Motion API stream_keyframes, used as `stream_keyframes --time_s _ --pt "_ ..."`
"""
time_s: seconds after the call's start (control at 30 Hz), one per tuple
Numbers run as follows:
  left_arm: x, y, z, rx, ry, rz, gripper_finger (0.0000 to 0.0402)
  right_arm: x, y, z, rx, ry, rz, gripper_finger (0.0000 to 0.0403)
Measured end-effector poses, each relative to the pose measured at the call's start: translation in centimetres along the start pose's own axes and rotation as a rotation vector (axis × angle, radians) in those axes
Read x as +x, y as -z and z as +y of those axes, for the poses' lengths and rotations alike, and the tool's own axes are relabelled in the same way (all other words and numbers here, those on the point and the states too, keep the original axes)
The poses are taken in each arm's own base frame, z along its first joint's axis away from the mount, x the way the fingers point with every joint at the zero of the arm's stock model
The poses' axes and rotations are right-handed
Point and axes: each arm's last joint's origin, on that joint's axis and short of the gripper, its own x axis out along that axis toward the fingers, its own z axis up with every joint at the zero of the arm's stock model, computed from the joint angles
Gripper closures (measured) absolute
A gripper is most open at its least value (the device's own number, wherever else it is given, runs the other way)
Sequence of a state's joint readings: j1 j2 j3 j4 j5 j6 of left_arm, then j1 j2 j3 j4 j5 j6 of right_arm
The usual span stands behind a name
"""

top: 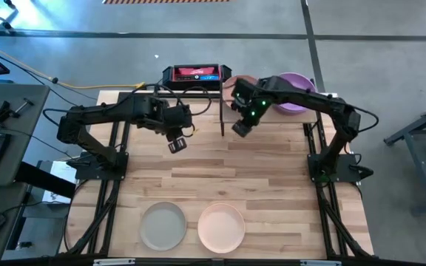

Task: Place and stack plates onto a shelf
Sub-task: Stack the gray plate on top of the brown plate on the shelf

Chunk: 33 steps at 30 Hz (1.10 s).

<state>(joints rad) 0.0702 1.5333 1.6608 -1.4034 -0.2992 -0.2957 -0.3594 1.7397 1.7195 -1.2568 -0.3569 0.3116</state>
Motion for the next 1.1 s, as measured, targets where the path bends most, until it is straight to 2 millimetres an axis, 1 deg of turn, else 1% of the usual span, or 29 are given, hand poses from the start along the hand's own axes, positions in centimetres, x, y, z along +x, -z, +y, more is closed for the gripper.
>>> stream_keyframes --time_s 0.27,0.33,0.5,0.6,0.73,0.93,1.1 --pt "-0.8 1.3 -2.4 0.002 0.027 0.024 0.03 1.6 1.7 4.3 -0.131 -0.022 0.038 0.0306" --pt "-0.4 2.0 -3.5 0.009 0.028 0.043 0.03 2.0 2.1 5.3 -0.137 -0.013 0.033 0.0306" --pt "1.2 5.2 -6.1 0.038 0.012 0.118 0.03 2.7 3.2 7.2 -0.124 0.066 0.015 0.0306" --pt "2.2 7.0 -7.8 0.073 0.029 0.175 0.03 3.0 3.8 8.2 -0.117 0.063 0.009 0.0306" --pt "2.9 9.7 -10.0 0.134 0.028 0.214 0.03 3.4 4.5 9.4 -0.11 0.054 0.009 0.0306" --pt "3.7 13.5 -13.0 0.18 0.054 0.19 0.03 3.8 5.5 10.7 -0.084 0.106 -0.022 0.0306" --pt "4.4 16.0 -14.9 0.226 0.105 0.148 0.03 4.1 6.4 11.7 -0.094 0.109 -0.018 0.0306"
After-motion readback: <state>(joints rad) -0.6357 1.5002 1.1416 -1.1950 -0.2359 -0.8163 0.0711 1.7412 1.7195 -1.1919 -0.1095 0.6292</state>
